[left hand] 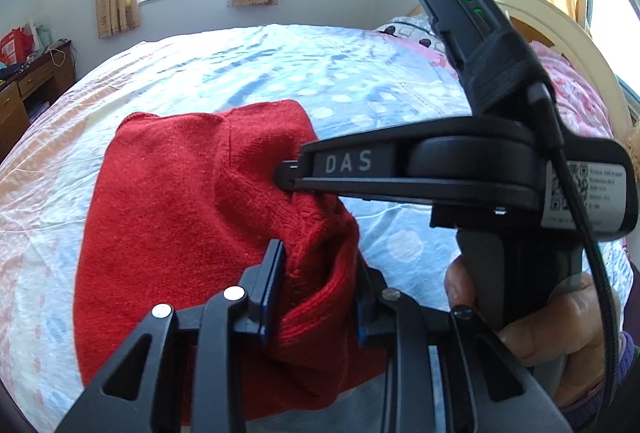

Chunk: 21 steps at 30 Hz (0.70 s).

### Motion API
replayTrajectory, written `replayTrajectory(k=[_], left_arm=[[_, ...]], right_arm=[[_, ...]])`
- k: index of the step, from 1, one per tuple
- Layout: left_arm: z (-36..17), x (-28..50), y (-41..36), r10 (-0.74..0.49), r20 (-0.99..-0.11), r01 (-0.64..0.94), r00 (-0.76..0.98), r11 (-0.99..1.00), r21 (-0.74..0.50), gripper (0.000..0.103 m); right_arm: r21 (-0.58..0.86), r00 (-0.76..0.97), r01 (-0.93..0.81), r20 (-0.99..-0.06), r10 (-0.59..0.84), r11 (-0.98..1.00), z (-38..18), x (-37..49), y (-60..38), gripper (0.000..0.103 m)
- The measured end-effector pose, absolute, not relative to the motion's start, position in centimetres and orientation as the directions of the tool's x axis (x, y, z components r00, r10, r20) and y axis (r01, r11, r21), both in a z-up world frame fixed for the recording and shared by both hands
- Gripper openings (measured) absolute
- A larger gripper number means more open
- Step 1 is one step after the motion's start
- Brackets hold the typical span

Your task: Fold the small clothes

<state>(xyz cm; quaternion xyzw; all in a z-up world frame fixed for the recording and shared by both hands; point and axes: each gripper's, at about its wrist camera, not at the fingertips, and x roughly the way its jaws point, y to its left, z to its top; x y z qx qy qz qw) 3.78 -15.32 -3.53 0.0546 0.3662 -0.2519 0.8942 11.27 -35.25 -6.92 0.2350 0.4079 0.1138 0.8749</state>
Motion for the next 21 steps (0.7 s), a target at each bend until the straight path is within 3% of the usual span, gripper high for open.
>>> replayTrajectory(k=[6,12,15,19,21], left_arm=[[-3.6,4.3,-15.3,-0.409,-0.684,0.497,0.605,0.864,-0.077,0.031],[-3.9,3.1,-15.2,-0.396,-0.685,0.499,0.611,0.865,-0.054,0.033],[-3.8,1.9,-13.9,-0.43,-0.682,0.521,0.592,0.849,-0.083,0.043],[-3.6,-0.8,-10.9,-0.453,-0.676,0.574,0.582,0.817,-0.054,0.064],[-3.5,-1.8,-8.6,-0.453,-0.667,0.578,0.592,0.815,-0.042,0.066]], right_arm=[[0.612,0.647,0.018,-0.61,0.458,0.791,-8.5,11.8,-36.9,0.021],[0.598,0.668,0.033,-0.609,0.427,0.801,-8.5,11.1,-36.3,0.021],[0.581,0.67,0.052,-0.623,0.403,0.812,-8.2,10.8,-36.5,0.022],[0.476,0.719,0.083,-0.637,0.278,0.875,-5.9,8.1,-37.3,0.024],[0.432,0.757,0.126,-0.624,0.195,0.893,-4.6,5.6,-38.0,0.027]])
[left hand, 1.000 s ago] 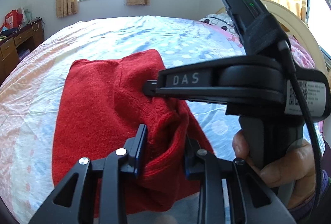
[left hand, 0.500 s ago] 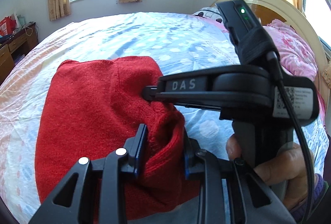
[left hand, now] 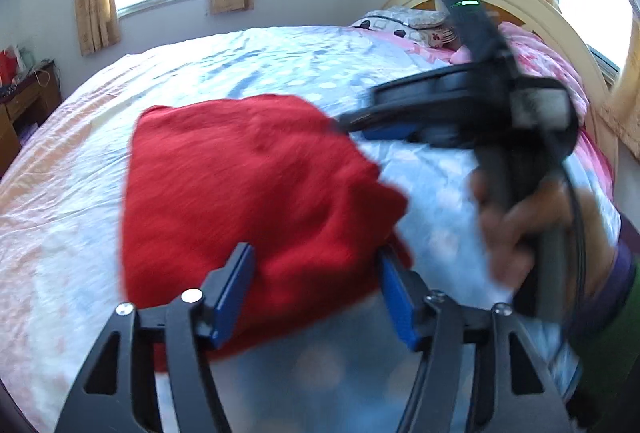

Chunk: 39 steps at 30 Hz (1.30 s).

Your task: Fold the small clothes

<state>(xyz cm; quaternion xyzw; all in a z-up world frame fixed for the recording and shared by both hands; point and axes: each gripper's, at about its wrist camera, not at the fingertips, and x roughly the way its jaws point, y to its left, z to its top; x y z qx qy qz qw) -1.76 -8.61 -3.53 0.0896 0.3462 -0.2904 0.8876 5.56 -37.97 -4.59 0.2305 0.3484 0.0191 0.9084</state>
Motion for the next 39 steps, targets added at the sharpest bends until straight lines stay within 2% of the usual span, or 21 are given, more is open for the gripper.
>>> replayTrajectory(k=[4,7,8,9,10,13,14,15,17,19,21,22,27,32,37,39], left_arm=[[-3.3,-2.4,-4.6,-0.442,-0.659,0.544,0.609,0.837,-0.058,0.067],[-3.4,-2.0,-2.3,-0.415,-0.65,0.49,0.637,0.869,-0.075,0.067],[-3.4,-1.6,-1.5,-0.404,-0.65,0.465,0.644,0.881,-0.088,0.067],[-3.5,-1.2,-1.1,-0.395,-0.656,0.437,0.643,0.893,-0.109,0.067],[-3.5,-0.4,-0.4,-0.388,-0.669,0.402,0.634,0.904,-0.144,0.067],[-3.5,0.9,-0.2,-0.384,-0.678,0.351,0.627,0.916,-0.194,0.067],[-3.6,0.7,0.1,-0.378,-0.678,0.347,0.631,0.919,-0.19,0.067],[-3.5,1.2,-0.3,-0.35,-0.684,0.337,0.64,0.928,-0.16,0.067],[-3.6,1.9,-1.3,-0.313,-0.687,0.328,0.656,0.938,-0.113,0.067],[-3.8,2.9,-1.4,-0.305,-0.693,0.321,0.654,0.941,-0.112,0.067],[-4.3,3.8,-1.0,-0.31,-0.702,0.316,0.641,0.94,-0.127,0.071],[-4.8,4.0,-1.0,-0.303,-0.708,0.309,0.637,0.943,-0.126,0.076],[-6.1,3.1,-0.5,-0.319,-0.71,0.324,0.628,0.937,-0.134,0.081],[-5.8,2.3,-0.3,-0.295,-0.718,0.358,0.631,0.931,-0.068,0.088],[-3.4,3.4,1.4,-0.322,-0.702,0.332,0.635,0.934,-0.128,0.088],[-2.8,4.5,1.3,-0.302,-0.694,0.308,0.654,0.944,-0.12,0.088]], right_arm=[[0.498,0.772,0.09,-0.582,0.255,0.863,-3.8,0.6,-37.2,0.027],[0.476,0.776,0.046,-0.57,0.268,0.878,-3.4,-2.1,-34.5,0.028],[0.454,0.782,0.034,-0.567,0.259,0.891,-3.1,-2.5,-33.5,0.036],[0.424,0.791,0.021,-0.561,0.244,0.905,-2.9,-2.8,-32.4,0.049],[0.39,0.799,0.004,-0.555,0.232,0.921,-2.7,-3.0,-31.4,0.055],[0.304,0.791,-0.048,-0.569,0.222,0.951,-2.5,-2.4,-28.9,0.058],[0.267,0.782,-0.027,-0.594,0.187,0.963,-2.8,-2.0,-28.3,0.056],[0.223,0.767,0.011,-0.627,0.135,0.975,-3.3,-1.4,-28.1,0.036],[0.228,0.718,0.048,-0.685,0.125,0.973,-5.0,-0.3,-28.6,0.013],[0.282,0.687,0.072,-0.71,0.157,0.957,-6.8,-0.1,-29.5,0.01],[0.301,0.679,0.073,-0.714,0.173,0.951,-8.0,-1.0,-29.6,0.007],[0.3,0.68,0.072,-0.713,0.173,0.951,-8.0,-1.4,-29.4,0.006],[0.275,0.663,0.061,-0.73,0.167,0.96,-8.4,-3.2,-28.9,0.005],[0.226,0.651,0.019,-0.742,0.159,0.974,-7.1,-3.4,-28.7,0.005],[0.186,0.786,0.044,-0.612,0.081,0.982,-1.5,-3.1,-29.9,0.009],[0.185,0.795,0.055,-0.603,0.069,0.981,-0.4,-1.1,-30.4,0.01]])
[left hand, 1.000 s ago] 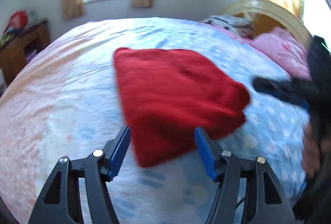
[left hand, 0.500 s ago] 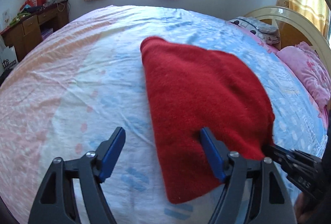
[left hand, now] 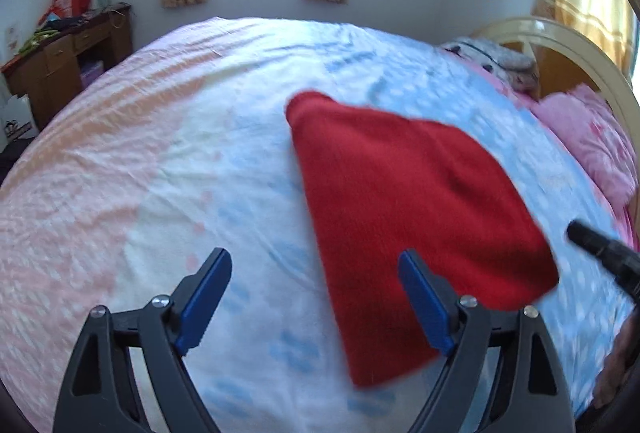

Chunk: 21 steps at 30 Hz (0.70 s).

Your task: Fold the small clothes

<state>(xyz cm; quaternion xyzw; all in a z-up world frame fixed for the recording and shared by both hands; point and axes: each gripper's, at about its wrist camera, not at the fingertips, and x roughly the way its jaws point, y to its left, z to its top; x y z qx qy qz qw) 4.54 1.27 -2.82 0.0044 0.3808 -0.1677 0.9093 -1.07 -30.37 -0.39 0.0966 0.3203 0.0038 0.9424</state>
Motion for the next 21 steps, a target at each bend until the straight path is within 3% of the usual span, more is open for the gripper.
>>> replayTrajectory(k=[9,13,16,21], left_arm=[[-4.2,8.3,-2.8,-0.28,-0.723,0.288,0.631,0.95,-0.117,0.088],[-6.0,8.3,-3.9,-0.268,-0.734,0.29,0.624,0.952,-0.1,0.09],[-6.1,8.6,-3.8,-0.257,-0.736,0.272,0.626,0.957,-0.102,0.097],[-6.1,8.6,-4.4,-0.236,-0.734,0.281,0.637,0.958,-0.065,0.097]], right_arm=[[0.166,0.664,0.036,-0.741,0.101,0.985,-5.8,10.4,-30.8,0.01],[0.229,0.652,0.08,-0.748,0.123,0.97,-6.6,12.1,-32.2,0.01],[0.19,0.658,0.081,-0.747,0.091,0.978,-7.1,13.1,-32.3,0.011],[0.17,0.656,0.116,-0.753,0.053,0.979,-7.4,15.0,-32.3,0.012]])
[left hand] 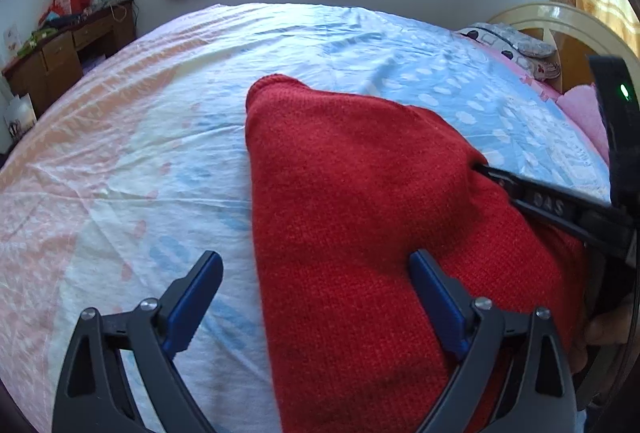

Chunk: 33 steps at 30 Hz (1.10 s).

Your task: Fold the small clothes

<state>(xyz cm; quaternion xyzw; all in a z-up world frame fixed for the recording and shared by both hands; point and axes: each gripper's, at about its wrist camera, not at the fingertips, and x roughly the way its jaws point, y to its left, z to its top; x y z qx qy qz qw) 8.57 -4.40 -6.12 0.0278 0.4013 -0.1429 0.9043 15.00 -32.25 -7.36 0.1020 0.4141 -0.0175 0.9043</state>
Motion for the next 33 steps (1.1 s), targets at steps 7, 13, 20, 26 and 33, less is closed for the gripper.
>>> replayTrajectory(k=[7,13,20,26,33], left_arm=[[-6.2,8.9,-4.1,-0.242,-0.742,0.286,0.625,0.956,-0.071,0.099],[-6.2,8.9,-4.4,-0.238,-0.741,0.284,0.628,0.956,-0.066,0.099],[-6.3,8.8,-4.7,-0.219,-0.74,0.283,0.636,0.958,-0.04,0.102],[-6.7,9.2,-3.9,-0.268,-0.752,0.298,0.602,0.949,-0.1,0.103],[-6.9,8.8,-3.3,-0.291,-0.747,0.295,0.597,0.946,-0.132,0.103]], right_arm=[[0.278,0.774,0.099,-0.625,0.101,0.956,-3.7,7.8,-33.1,0.016],[0.268,0.773,0.084,-0.626,0.107,0.96,-4.6,3.2,-31.8,0.016],[0.345,0.734,0.127,-0.663,0.146,0.93,-8.0,3.1,-32.6,0.016],[0.414,0.717,0.168,-0.674,0.177,0.895,-8.9,1.6,-34.7,0.037],[0.432,0.775,0.162,-0.612,0.156,0.887,-6.9,-3.1,-33.7,0.025]])
